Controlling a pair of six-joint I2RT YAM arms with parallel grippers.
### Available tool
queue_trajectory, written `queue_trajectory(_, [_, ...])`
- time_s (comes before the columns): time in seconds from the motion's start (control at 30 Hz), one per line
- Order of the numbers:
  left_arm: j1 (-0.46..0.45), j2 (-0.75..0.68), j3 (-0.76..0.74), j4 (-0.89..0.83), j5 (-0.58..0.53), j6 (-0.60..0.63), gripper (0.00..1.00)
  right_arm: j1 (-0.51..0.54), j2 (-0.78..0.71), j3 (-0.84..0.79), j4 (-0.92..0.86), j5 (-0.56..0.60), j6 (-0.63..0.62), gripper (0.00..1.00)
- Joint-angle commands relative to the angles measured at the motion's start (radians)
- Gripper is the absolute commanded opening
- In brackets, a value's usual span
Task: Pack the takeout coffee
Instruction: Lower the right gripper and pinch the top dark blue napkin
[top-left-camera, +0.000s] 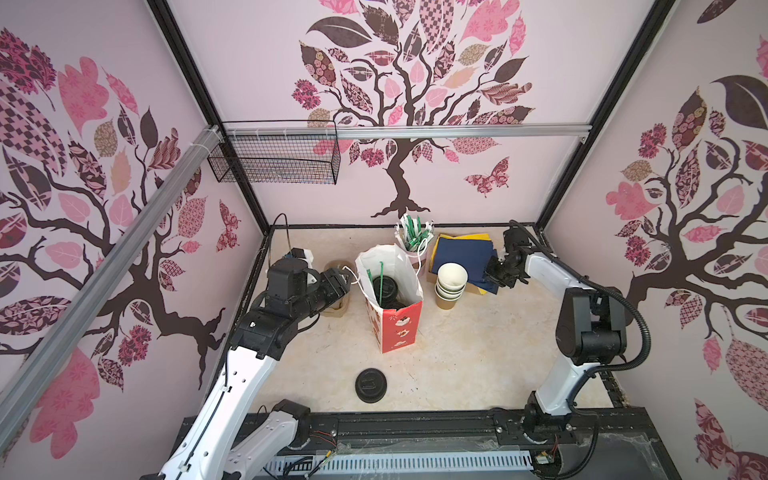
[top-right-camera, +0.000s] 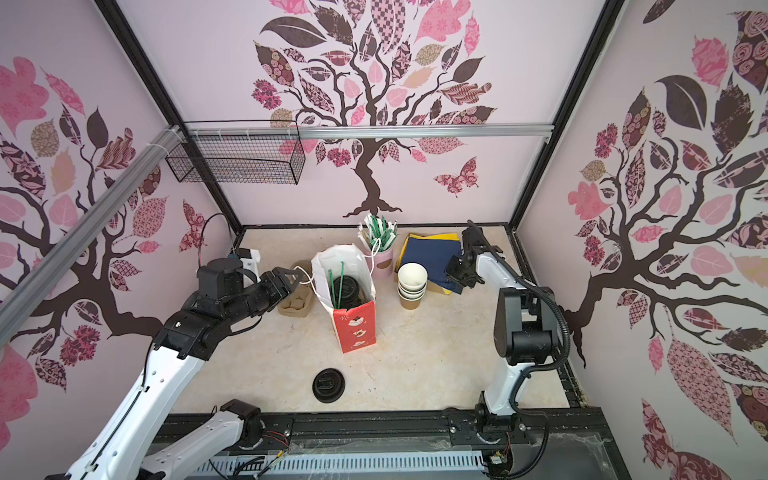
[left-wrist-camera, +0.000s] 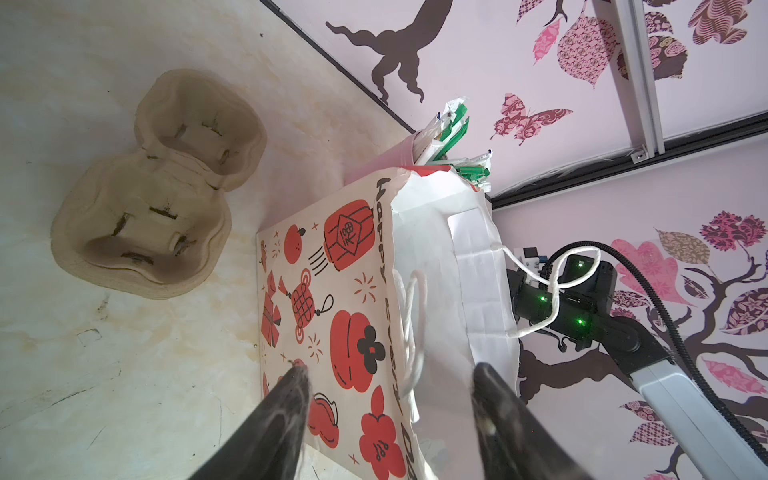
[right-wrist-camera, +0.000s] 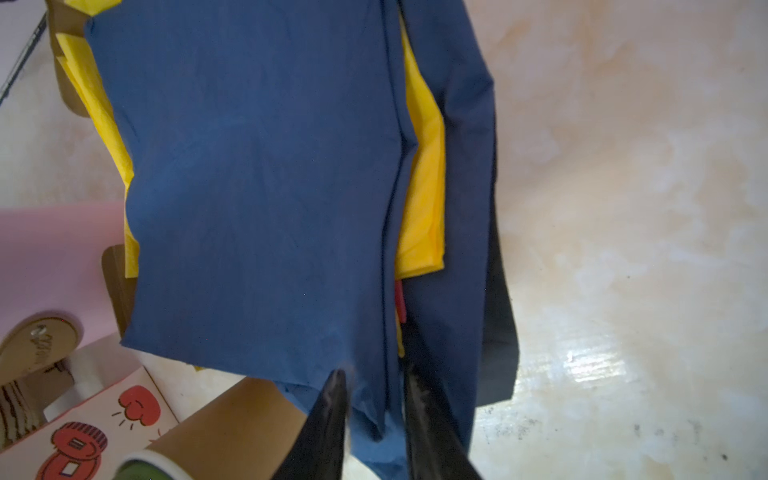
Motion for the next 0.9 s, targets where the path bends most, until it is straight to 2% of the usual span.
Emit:
queue_trajectory(0.0, [0.005, -0.001, -0.013, 0.006, 0.004, 0.008, 0.65, -0.003, 0.007, 0.036, -0.019, -0.005, -0.004, 0.27])
queue_trajectory(0.13, [0.005, 0.004, -0.013, 0.009, 0.006, 0.008, 0.65, -0.003, -0.004, 0.051, -0.037, 0.021, -0.011, 0.35])
queue_trajectory(0.33, [0.006, 0.005, -0.013, 0.01, 0.011, 0.006, 0.65, -0.002, -0.003, 0.066, -0.053, 0.037, -0.021, 0.34])
queue_trajectory(0.67, [0.005, 0.007, -0.011, 0.008, 0.013, 0.008, 0.65, -0.002, 0.02, 0.067, -0.049, 0.007, -0.023, 0.28])
queue_trajectory(0.8, [0.005, 0.01, -0.005, 0.006, 0.013, 0.011, 0.65, -0.002, 0.019, 0.068, -0.041, -0.003, -0.021, 0.2])
queue_trajectory(0.87, [0.005, 0.011, -0.005, 0.007, 0.014, 0.009, 0.65, -0.002, 0.022, 0.069, -0.04, -0.007, -0.022, 0.2])
